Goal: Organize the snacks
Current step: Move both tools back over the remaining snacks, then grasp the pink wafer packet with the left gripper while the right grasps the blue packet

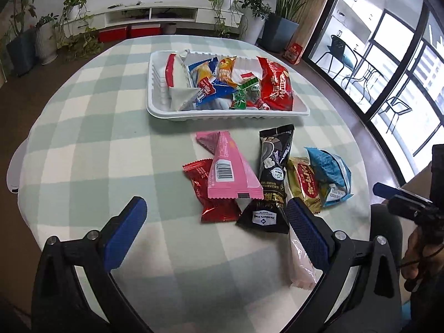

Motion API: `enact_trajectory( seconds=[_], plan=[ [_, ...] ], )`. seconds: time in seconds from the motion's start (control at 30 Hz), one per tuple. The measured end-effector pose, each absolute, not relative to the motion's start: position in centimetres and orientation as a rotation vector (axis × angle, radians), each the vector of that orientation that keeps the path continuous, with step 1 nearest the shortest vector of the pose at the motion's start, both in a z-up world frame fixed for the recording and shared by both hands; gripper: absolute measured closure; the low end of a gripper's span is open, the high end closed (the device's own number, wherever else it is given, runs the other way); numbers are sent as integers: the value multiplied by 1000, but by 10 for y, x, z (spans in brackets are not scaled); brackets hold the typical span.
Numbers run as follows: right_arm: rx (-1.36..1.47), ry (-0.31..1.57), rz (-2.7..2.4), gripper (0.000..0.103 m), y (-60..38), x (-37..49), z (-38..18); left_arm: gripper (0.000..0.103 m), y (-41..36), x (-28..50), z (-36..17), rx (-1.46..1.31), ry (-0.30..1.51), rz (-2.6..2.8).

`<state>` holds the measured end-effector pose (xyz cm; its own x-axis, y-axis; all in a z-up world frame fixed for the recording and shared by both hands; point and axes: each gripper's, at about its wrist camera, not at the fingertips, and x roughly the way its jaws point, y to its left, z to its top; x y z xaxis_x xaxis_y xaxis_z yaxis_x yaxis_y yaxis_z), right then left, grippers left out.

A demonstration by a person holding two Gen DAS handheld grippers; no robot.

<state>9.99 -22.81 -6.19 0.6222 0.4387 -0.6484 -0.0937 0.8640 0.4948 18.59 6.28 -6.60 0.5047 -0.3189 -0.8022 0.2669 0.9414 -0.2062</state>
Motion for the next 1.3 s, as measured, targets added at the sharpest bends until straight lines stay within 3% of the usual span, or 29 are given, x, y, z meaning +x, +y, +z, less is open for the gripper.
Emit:
enact_trajectory(
  seconds=[0.17, 0.3, 0.4, 0.87, 1.03, 1.3],
  plan=[
    [411, 883, 297, 28, -221, 93, -76, 7, 44, 205, -57, 73, 998, -369],
    [400, 883, 312, 28, -216, 91, -77, 25, 30, 235, -56, 163, 1047, -370],
    [400, 880, 320, 28, -214, 91, -77, 31, 18, 253, -62, 241, 1084, -370],
    [435, 893, 335, 28, -219, 98, -83, 31, -8, 301, -108, 396, 1222, -358],
    [436, 894, 329, 28, -222, 101, -84, 59, -2, 311, -113, 358, 1236, -375],
    [430, 903, 323, 28, -222, 103, -83, 72, -3, 316, -112, 401, 1229, -402]
  ],
)
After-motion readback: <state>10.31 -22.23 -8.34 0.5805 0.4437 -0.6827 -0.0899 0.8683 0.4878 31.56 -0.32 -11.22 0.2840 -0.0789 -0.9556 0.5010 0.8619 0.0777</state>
